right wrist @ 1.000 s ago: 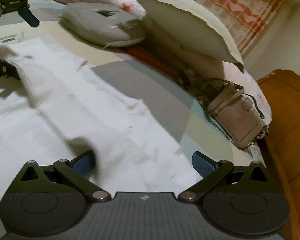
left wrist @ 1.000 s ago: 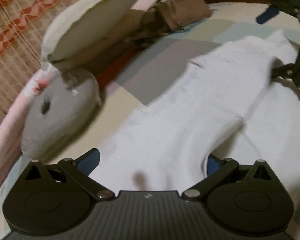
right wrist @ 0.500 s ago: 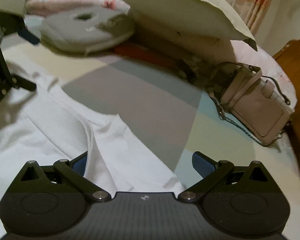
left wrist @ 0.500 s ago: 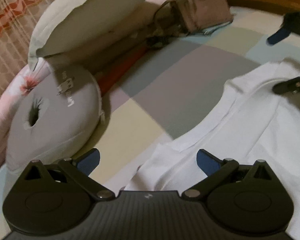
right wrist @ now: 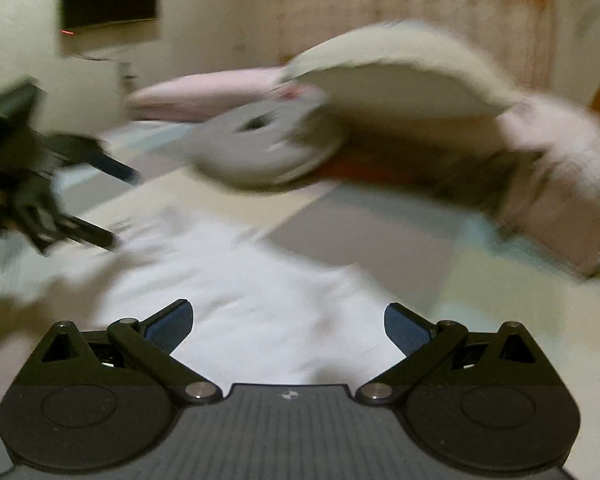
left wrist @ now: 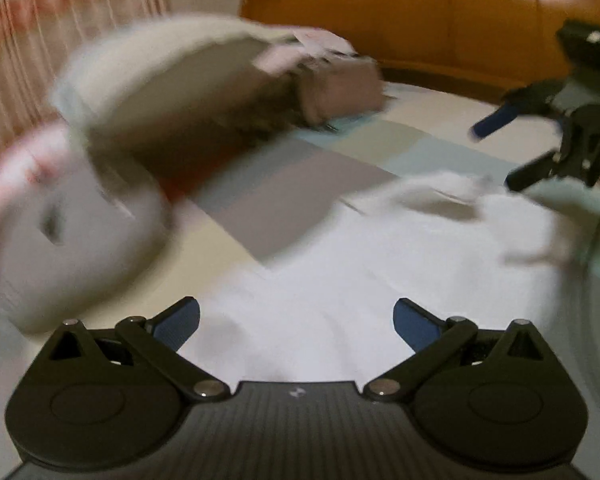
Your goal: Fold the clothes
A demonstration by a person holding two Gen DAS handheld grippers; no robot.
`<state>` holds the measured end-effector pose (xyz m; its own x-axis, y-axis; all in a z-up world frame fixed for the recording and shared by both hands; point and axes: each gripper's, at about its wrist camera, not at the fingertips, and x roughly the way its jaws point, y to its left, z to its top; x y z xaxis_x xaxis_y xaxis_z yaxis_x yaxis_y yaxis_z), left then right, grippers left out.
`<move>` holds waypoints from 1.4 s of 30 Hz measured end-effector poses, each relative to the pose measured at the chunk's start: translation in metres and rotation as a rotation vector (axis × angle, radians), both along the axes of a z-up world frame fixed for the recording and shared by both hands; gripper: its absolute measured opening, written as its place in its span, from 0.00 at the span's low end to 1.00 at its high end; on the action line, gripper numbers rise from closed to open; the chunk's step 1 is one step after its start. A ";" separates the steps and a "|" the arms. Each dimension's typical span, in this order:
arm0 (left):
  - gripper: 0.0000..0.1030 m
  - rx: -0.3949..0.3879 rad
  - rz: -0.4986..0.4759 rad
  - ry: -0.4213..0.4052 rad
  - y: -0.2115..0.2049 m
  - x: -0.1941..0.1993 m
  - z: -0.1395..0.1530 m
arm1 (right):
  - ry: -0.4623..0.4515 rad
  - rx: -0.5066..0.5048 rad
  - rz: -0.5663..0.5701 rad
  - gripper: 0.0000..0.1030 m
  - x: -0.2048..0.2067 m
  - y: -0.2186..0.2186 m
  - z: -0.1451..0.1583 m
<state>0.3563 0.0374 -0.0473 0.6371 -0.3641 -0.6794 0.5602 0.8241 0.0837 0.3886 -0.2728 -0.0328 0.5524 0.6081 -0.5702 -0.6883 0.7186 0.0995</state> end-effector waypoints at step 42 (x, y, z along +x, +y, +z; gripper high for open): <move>0.95 -0.092 0.208 0.034 -0.014 0.031 -0.042 | 0.071 -0.084 -0.168 1.00 -0.012 0.010 -0.053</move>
